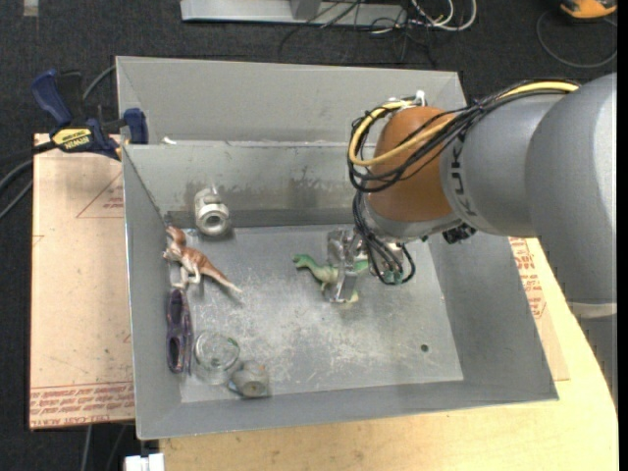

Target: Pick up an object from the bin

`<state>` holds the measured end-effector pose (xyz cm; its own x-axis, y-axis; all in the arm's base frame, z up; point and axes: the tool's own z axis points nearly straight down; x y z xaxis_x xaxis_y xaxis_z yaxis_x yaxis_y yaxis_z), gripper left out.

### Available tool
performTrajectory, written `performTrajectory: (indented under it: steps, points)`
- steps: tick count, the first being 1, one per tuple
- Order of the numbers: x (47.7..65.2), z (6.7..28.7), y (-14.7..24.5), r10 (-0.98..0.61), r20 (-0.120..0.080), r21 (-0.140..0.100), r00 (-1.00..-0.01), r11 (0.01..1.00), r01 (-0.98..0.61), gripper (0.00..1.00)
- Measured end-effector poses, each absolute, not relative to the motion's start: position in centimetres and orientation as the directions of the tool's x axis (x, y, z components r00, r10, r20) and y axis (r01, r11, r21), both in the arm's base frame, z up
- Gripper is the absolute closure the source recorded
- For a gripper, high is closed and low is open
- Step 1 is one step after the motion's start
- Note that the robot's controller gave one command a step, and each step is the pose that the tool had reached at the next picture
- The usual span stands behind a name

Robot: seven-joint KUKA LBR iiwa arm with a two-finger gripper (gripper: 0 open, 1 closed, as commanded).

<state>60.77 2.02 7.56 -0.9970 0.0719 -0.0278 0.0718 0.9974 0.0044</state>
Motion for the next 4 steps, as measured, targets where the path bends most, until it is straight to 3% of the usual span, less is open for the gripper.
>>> performTrajectory:
  steps: [1, 2, 3, 4]
  points:
    - [62.2, 20.3, 0.0, 0.042, -0.032, 0.004, -0.999, 0.999, 0.042, 1.00]
    - [62.2, 20.3, 0.0, 0.040, -0.032, 0.004, -0.999, 0.999, 0.040, 0.00]
    - [62.2, 20.3, 0.0, 0.040, -0.032, 0.004, -0.999, 0.999, 0.040, 0.00]
    - [59.2, 11.4, 0.3, -0.042, -0.036, 0.002, -0.998, 0.999, -0.042, 0.00]
